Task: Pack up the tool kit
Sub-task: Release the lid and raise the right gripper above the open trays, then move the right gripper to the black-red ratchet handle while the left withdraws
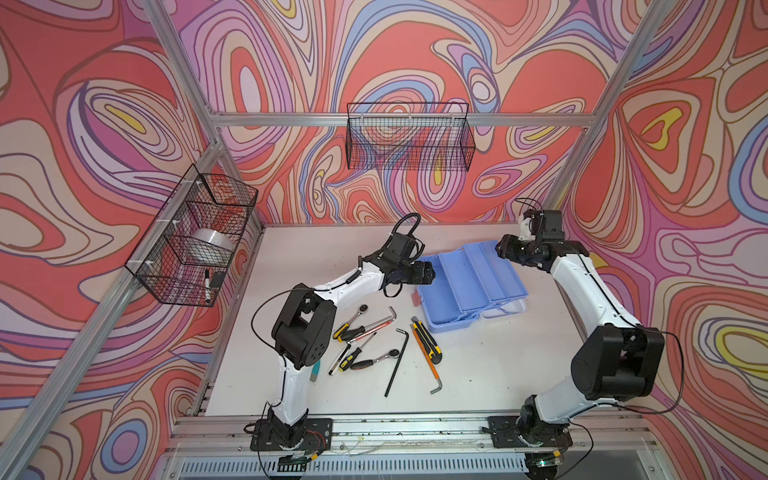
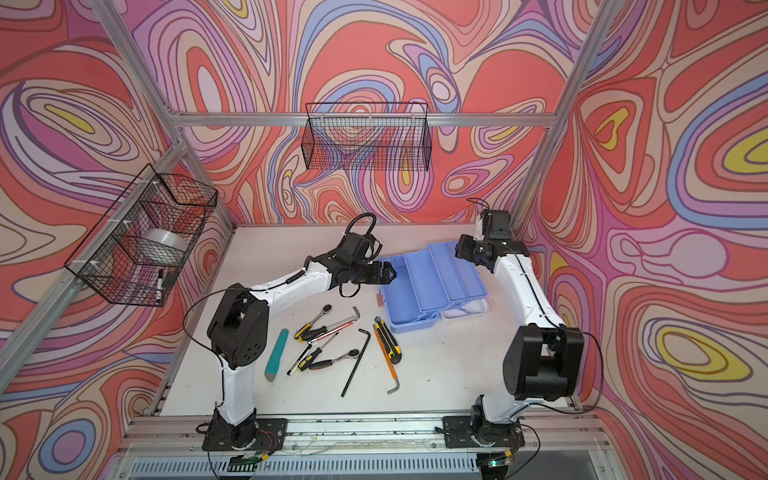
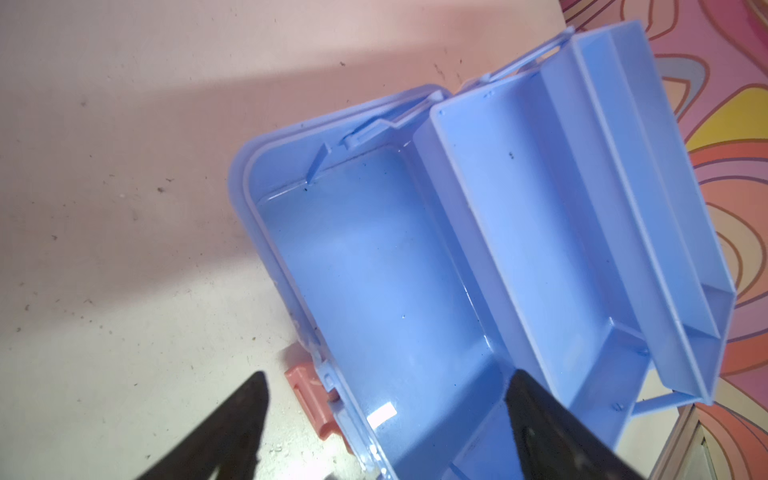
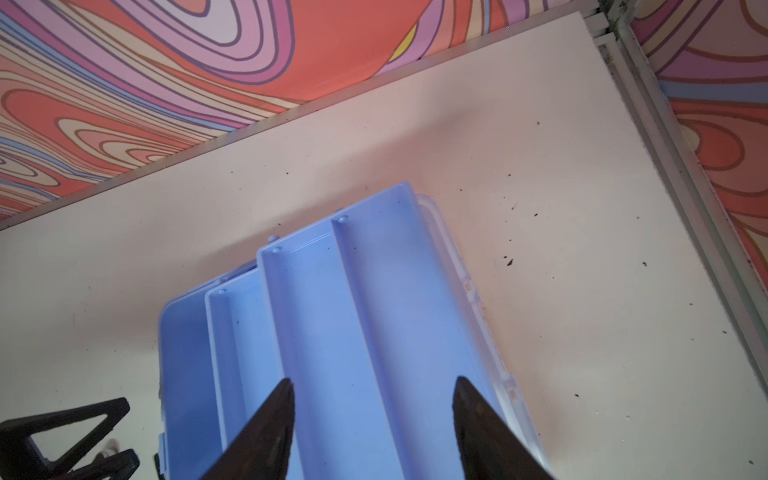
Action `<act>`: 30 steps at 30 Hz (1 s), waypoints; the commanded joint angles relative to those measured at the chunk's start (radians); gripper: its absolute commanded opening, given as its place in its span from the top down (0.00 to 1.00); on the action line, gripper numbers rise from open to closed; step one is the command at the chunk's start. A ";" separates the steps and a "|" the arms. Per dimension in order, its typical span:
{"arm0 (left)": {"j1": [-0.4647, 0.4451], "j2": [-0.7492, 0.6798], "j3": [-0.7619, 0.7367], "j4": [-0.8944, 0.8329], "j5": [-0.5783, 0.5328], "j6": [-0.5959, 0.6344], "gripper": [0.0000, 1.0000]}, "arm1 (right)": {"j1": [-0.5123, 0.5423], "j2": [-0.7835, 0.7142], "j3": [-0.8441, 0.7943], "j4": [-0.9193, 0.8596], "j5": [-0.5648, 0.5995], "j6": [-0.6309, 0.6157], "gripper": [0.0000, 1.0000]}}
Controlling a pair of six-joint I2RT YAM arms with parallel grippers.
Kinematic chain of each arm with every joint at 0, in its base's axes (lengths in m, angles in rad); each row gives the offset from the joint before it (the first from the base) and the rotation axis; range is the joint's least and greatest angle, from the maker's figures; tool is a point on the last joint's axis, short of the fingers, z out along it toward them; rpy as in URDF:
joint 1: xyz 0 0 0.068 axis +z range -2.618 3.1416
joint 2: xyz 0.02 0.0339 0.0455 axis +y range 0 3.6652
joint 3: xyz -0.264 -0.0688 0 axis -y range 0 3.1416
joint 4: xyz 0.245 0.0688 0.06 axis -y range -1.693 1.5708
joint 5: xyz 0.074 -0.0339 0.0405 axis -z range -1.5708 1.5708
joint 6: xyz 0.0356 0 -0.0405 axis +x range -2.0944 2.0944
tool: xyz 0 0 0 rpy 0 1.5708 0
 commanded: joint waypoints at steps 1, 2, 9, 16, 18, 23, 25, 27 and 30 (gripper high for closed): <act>-0.004 -0.063 -0.017 -0.018 -0.040 0.034 0.00 | 0.060 -0.052 -0.039 -0.008 0.074 0.006 0.39; -0.004 -0.072 -0.022 -0.022 -0.047 0.036 0.00 | 0.080 -0.064 -0.049 -0.004 0.072 -0.001 0.40; -0.003 -0.168 -0.099 -0.028 -0.135 0.045 0.00 | 0.193 -0.180 -0.177 0.142 -0.030 -0.106 0.48; 0.034 -0.295 -0.247 -0.009 -0.190 0.010 0.00 | 0.370 -0.218 -0.231 0.176 -0.068 -0.280 0.52; 0.050 -0.334 -0.292 -0.011 -0.208 -0.002 0.00 | 0.434 -0.212 -0.239 0.177 -0.078 -0.327 0.52; 0.094 -0.441 -0.395 -0.023 -0.250 -0.019 0.00 | 0.554 -0.189 -0.264 0.196 -0.100 -0.383 0.52; 0.119 -0.480 -0.432 -0.032 -0.264 -0.026 0.00 | 0.606 -0.168 -0.263 0.198 -0.103 -0.402 0.52; 0.149 -0.522 -0.470 -0.044 -0.269 -0.030 0.00 | 0.660 -0.141 -0.256 0.191 -0.095 -0.430 0.52; 0.195 -0.582 -0.530 -0.058 -0.275 -0.043 0.00 | 0.730 -0.100 -0.242 0.184 -0.086 -0.460 0.52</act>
